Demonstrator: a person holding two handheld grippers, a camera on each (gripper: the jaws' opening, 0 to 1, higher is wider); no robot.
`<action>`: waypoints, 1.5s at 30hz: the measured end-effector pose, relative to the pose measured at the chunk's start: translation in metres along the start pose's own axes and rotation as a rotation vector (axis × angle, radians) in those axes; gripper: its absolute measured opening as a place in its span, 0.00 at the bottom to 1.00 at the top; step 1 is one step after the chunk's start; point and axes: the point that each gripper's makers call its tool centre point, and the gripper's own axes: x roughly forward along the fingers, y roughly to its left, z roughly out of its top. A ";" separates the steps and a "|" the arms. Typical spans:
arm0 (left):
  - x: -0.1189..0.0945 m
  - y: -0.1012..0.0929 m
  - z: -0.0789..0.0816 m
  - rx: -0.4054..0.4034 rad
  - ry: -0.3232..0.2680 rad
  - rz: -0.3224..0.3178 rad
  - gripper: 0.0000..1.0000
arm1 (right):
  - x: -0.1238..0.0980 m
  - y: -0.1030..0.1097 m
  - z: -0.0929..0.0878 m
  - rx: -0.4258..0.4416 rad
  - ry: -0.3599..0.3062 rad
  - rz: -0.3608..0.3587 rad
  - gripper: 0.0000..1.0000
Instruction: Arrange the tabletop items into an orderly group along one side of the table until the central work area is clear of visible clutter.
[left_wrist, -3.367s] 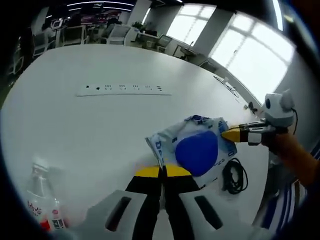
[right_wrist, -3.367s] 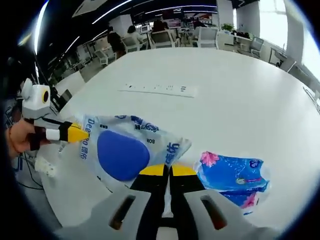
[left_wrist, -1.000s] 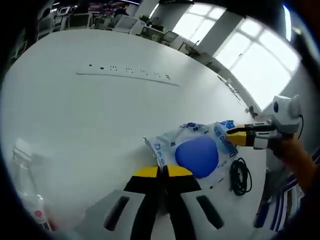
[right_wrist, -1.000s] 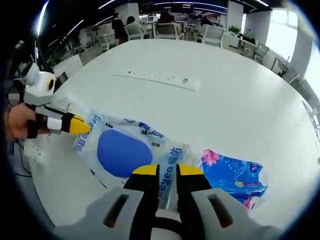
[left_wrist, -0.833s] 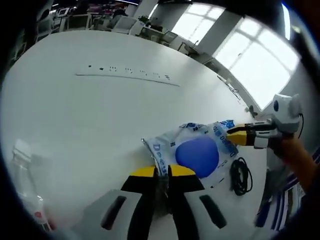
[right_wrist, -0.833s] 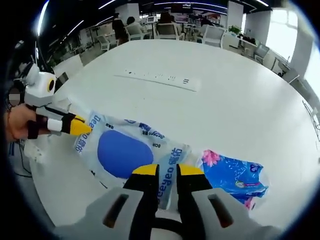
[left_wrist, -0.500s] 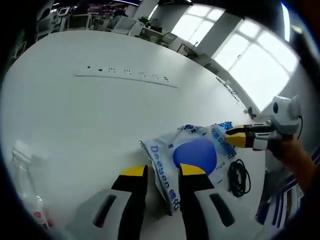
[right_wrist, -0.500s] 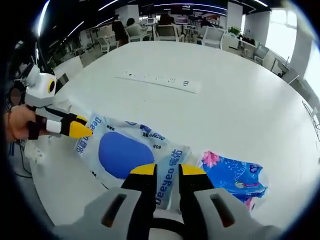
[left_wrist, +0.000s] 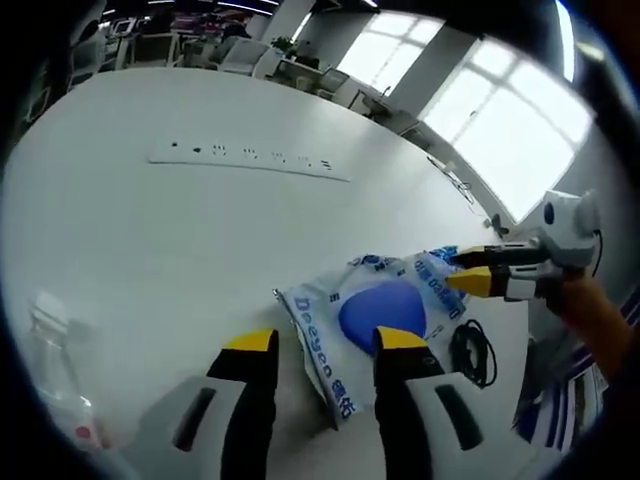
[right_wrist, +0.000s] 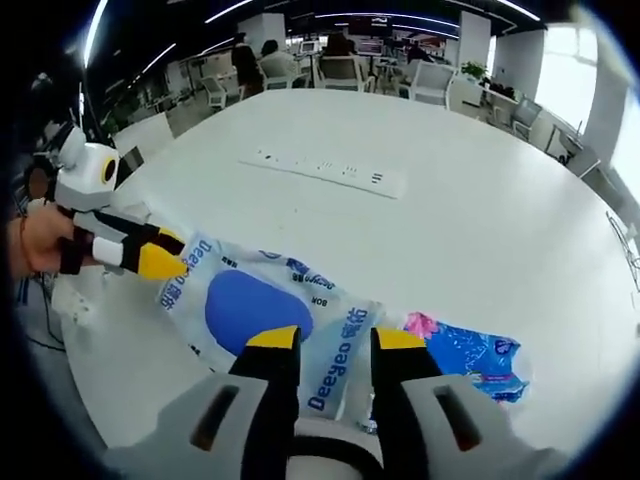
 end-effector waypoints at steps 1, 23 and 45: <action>0.000 0.000 0.000 0.002 0.002 0.000 0.38 | -0.001 0.000 0.001 -0.001 -0.002 0.001 0.27; -0.021 -0.013 0.014 0.041 -0.033 -0.037 0.58 | -0.022 0.016 0.022 -0.008 -0.045 0.065 0.45; -0.053 -0.029 0.026 0.045 -0.091 -0.099 0.74 | -0.038 0.042 0.040 0.099 -0.124 0.170 0.50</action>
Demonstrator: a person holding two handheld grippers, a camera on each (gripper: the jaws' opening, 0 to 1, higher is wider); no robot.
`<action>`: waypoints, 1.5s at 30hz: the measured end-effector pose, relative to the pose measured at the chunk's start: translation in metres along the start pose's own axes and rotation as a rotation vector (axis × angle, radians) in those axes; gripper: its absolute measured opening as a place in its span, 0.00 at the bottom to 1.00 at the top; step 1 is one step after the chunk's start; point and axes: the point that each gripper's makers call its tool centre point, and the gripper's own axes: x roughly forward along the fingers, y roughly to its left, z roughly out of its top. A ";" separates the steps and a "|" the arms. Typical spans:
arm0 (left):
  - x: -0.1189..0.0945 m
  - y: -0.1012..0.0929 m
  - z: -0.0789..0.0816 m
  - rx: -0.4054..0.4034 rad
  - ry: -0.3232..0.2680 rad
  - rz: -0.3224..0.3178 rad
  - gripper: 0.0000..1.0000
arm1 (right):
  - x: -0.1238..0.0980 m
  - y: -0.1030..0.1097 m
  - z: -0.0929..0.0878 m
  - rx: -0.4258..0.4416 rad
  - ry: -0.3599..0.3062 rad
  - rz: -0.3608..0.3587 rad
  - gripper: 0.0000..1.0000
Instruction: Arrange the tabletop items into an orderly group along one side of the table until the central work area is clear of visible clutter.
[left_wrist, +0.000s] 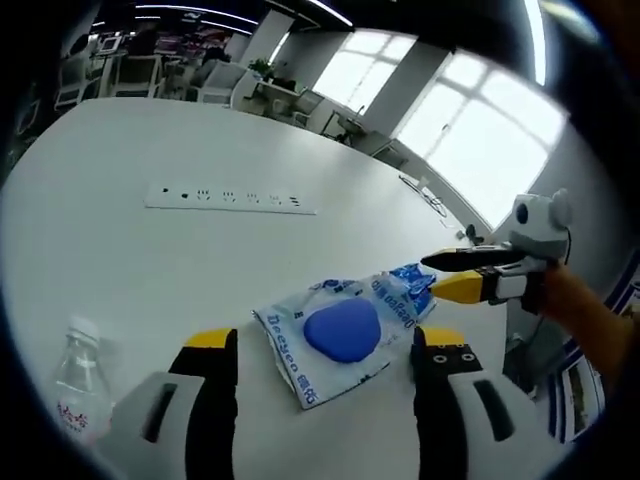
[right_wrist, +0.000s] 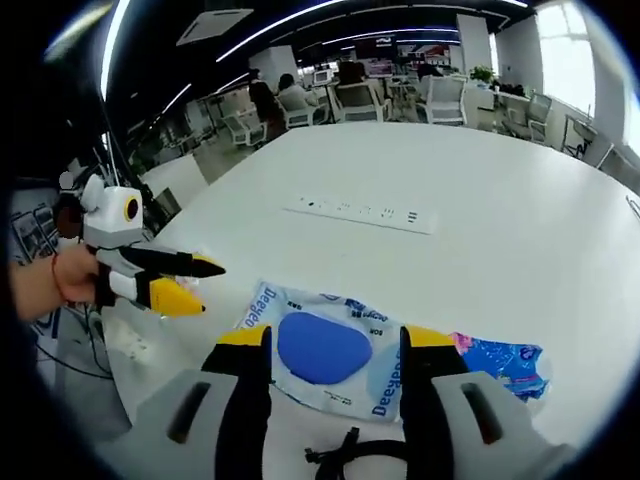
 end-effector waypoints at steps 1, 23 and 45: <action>-0.002 -0.001 0.001 0.003 -0.002 -0.002 0.75 | 0.000 0.001 0.001 0.001 -0.005 0.003 0.50; -0.048 -0.018 0.013 0.025 -0.060 -0.059 0.84 | -0.011 0.030 0.015 0.036 -0.042 0.069 0.51; -0.118 -0.004 0.019 0.041 -0.136 -0.032 0.85 | -0.007 0.086 0.033 0.014 -0.047 0.173 0.51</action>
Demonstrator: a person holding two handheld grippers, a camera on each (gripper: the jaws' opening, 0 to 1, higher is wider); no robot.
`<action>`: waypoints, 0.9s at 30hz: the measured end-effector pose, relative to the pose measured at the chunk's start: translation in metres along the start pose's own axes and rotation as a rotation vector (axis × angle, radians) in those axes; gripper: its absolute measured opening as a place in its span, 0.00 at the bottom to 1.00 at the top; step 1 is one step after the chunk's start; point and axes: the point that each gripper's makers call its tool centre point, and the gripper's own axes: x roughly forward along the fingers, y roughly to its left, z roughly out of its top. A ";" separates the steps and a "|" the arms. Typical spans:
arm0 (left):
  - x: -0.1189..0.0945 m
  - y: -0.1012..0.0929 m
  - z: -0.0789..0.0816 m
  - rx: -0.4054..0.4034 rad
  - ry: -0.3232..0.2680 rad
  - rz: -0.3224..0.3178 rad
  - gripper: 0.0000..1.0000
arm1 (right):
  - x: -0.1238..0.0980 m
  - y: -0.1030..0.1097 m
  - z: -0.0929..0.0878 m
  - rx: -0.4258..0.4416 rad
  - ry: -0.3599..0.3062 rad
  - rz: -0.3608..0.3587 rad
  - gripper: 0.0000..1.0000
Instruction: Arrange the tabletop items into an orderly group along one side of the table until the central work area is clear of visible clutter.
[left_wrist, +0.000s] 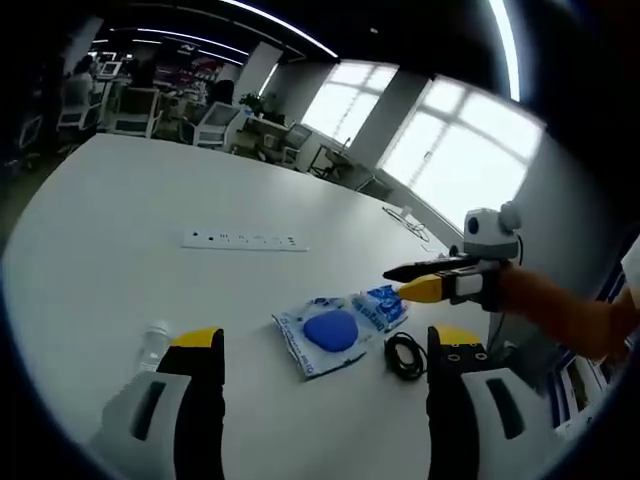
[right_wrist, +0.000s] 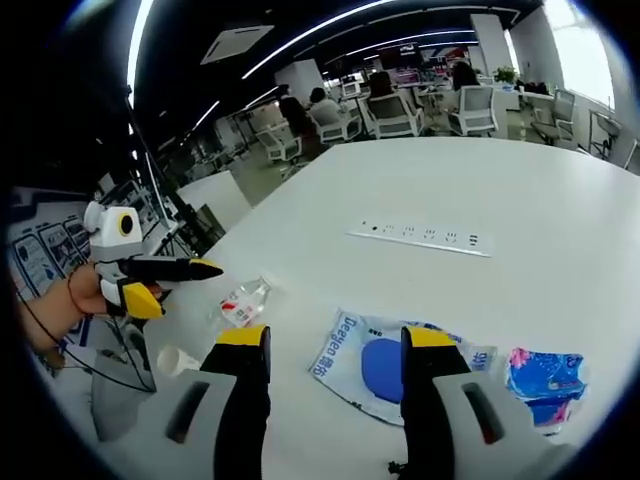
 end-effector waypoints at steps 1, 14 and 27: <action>-0.002 0.001 0.000 0.001 -0.002 0.003 0.85 | 0.001 0.002 0.000 0.000 0.002 0.005 0.51; -0.042 0.020 -0.007 -0.014 -0.020 0.034 0.85 | 0.024 0.038 -0.003 0.029 0.025 0.082 0.51; -0.082 0.039 -0.014 -0.027 -0.031 0.051 0.85 | 0.046 0.064 -0.001 0.050 0.048 0.145 0.50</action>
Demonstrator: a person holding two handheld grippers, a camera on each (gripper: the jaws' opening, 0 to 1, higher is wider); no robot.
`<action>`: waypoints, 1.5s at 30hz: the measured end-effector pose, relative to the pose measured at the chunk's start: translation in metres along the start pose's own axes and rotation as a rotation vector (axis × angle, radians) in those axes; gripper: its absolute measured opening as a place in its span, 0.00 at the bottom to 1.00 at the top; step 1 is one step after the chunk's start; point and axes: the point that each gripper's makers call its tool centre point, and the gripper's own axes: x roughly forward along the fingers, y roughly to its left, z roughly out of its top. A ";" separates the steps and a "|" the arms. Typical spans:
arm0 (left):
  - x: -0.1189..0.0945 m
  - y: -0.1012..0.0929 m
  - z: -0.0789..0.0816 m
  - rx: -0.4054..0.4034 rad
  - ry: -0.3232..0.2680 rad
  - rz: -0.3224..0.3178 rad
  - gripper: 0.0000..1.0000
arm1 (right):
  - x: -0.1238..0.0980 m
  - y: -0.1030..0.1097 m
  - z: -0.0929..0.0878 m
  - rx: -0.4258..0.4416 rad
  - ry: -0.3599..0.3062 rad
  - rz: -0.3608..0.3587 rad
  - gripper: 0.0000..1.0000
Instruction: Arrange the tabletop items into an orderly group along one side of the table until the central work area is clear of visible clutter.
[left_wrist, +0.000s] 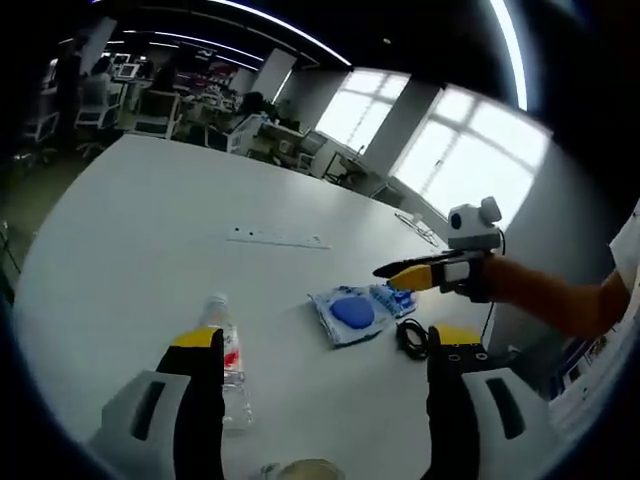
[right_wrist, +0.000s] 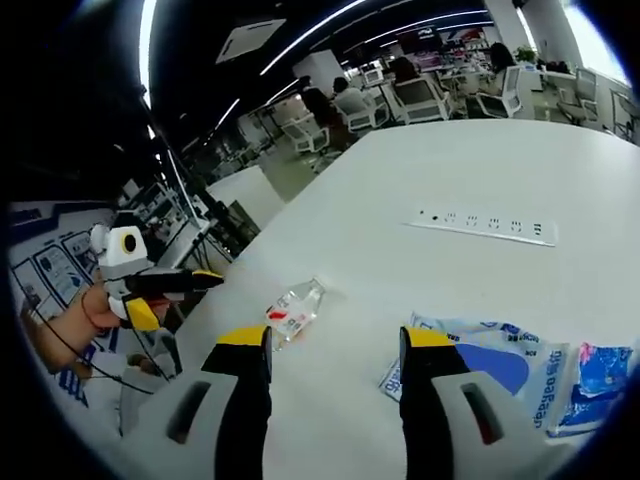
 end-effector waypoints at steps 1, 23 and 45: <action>-0.003 0.001 0.000 -0.003 -0.001 0.001 0.85 | 0.002 0.002 0.000 0.001 0.002 0.003 0.50; -0.055 0.040 -0.012 -0.058 -0.039 0.036 0.85 | 0.081 0.037 -0.002 0.118 0.044 0.135 0.48; -0.061 0.050 -0.020 -0.097 -0.062 0.006 0.84 | 0.158 0.032 -0.010 0.394 0.078 0.179 0.43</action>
